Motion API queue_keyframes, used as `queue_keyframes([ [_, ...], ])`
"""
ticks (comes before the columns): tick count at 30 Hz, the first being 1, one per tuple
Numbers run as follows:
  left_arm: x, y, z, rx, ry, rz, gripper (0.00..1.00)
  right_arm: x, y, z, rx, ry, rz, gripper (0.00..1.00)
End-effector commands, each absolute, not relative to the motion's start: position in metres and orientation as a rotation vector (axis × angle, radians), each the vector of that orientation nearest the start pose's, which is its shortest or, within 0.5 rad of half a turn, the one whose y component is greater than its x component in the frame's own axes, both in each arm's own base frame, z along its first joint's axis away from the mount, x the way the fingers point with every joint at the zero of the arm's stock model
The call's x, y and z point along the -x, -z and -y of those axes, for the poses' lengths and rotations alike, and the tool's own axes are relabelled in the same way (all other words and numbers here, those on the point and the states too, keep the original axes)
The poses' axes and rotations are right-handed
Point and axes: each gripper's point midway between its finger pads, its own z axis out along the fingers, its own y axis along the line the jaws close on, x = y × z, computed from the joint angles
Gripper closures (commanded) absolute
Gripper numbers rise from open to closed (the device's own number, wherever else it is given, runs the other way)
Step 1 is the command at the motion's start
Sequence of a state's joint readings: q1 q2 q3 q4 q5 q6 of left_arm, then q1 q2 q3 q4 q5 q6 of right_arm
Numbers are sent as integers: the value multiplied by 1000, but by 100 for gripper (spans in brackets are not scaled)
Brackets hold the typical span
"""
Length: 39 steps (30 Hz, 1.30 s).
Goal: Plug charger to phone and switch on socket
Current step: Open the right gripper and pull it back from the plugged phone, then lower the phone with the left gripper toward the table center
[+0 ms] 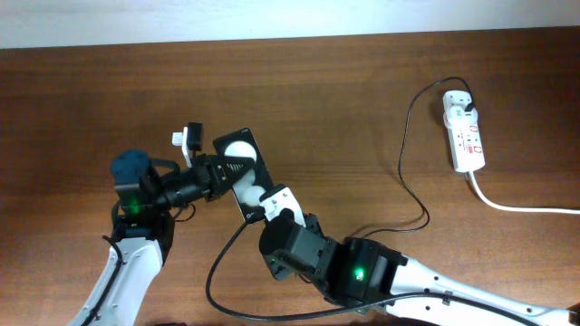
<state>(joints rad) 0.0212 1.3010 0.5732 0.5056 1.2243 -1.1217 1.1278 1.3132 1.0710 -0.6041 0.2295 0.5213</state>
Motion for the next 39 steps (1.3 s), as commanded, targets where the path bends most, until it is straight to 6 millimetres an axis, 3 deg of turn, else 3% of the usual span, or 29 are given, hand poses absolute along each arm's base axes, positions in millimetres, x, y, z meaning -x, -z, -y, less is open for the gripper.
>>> queue_keyframes([
  [1, -286, -226, 163, 3, 1893, -2058, 100, -203, -207, -321, 585, -516, -2292, 96],
  [14, -263, -231, 168, -144, 1997, -2074, 100, -218, -231, -335, 513, -580, -2182, 94],
  [17, -270, -229, 167, -146, 1938, -2049, 100, -215, -230, -331, 522, -571, -2195, 78],
  [24, -311, -220, 155, 48, 1708, -2001, 100, -200, -235, -300, 546, -522, -2241, 55],
  [27, -325, -217, 153, 125, 1626, -1988, 100, -191, -247, -281, 540, -530, -2237, 45],
  [33, -335, -215, 182, 79, 1481, -1988, 100, -174, -293, -240, 478, -614, -2136, 32],
  [36, -340, -212, 196, 16, 1375, -2078, 100, -167, -299, -217, 465, -602, -2128, 30],
  [39, -358, -212, 208, -39, 1211, -2199, 100, -160, -296, -203, 472, -582, -2145, 27],
])
